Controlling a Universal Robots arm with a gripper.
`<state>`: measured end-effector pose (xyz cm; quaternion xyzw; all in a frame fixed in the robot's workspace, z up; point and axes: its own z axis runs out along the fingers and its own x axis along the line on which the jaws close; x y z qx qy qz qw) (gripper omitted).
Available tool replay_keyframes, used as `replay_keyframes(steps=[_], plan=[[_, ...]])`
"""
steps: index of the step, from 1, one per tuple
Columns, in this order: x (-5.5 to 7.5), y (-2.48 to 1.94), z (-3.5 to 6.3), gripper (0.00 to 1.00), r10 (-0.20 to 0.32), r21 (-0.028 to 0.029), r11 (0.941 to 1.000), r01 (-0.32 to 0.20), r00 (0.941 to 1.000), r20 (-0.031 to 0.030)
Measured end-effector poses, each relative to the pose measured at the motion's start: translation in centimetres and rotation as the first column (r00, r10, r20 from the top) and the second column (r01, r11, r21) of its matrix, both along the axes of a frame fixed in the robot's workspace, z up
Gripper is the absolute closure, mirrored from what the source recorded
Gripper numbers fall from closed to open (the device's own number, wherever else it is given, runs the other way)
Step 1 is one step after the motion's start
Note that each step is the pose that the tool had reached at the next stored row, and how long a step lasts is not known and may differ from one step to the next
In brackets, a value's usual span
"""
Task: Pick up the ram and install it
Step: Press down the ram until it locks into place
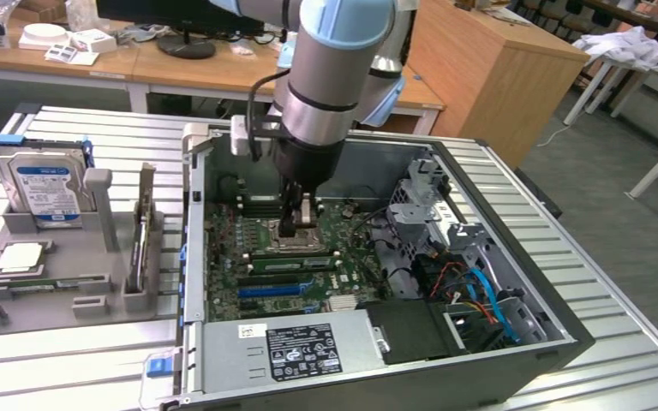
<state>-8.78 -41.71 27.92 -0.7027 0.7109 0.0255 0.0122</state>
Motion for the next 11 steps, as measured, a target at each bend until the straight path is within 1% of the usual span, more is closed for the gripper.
replay_keyframes(steps=[5, 11], plan=[[0.0, 0.00, 1.42, 0.89, 0.000, -0.0001, 1.0000, 0.000, 1.0000, 0.0000], [-0.1, 0.00, 3.40, 0.89, 0.000, 0.0000, 1.0000, 0.000, 1.0000, 0.0000]])
